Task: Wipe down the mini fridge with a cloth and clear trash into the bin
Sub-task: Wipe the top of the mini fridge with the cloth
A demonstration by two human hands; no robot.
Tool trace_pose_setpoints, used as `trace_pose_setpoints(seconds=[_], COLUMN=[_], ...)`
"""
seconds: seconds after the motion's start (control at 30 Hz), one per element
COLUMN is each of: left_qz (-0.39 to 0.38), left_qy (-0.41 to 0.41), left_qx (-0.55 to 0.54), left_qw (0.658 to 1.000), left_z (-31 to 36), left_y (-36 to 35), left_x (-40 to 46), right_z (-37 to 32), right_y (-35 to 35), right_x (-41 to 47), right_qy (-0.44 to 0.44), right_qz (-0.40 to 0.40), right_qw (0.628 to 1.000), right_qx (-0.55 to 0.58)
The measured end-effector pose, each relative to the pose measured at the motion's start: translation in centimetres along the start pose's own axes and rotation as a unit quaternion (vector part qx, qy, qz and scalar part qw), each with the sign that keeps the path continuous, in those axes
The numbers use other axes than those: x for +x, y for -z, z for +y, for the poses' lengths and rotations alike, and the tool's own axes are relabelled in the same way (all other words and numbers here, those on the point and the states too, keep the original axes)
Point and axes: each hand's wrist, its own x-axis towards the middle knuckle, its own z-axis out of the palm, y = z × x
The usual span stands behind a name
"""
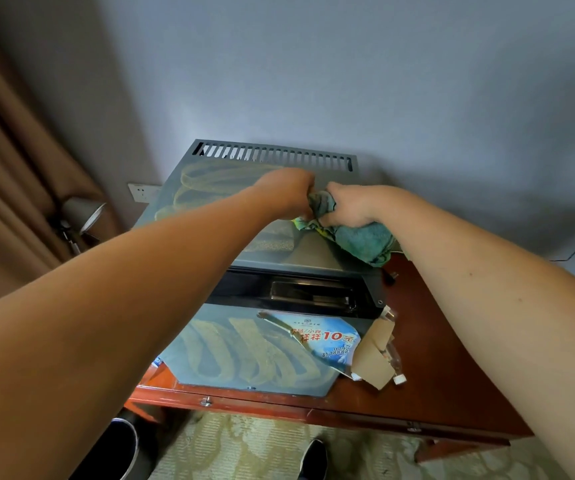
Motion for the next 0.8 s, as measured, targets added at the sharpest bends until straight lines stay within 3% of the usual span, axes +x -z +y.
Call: trace_pose_setpoints(seconds=[0.17, 0.53, 0.8], left_qz=[0.021, -0.097, -0.068], left_qy=[0.019, -0.047, -0.041], left_qx=[0.047, -0.008, 0.001], left_qw=[0.998, 0.994, 0.997], left_z=[1.1, -0.8, -1.8], left_y=[-0.2, 2.8, 1.6], left_x=[-2.4, -8.6, -7.1], right_z=[-1.3, -4.7, -5.6], right_y=[-3.2, -2.7, -3.7], right_x=[-1.9, -7.3, -6.4], right_qy=[-0.019, -0.004, 0.018], right_qz=[0.099, -0.056, 0.022], right_qw=[0.994, 0.998, 0.996], right_qx=[-0.042, -0.021, -0.081])
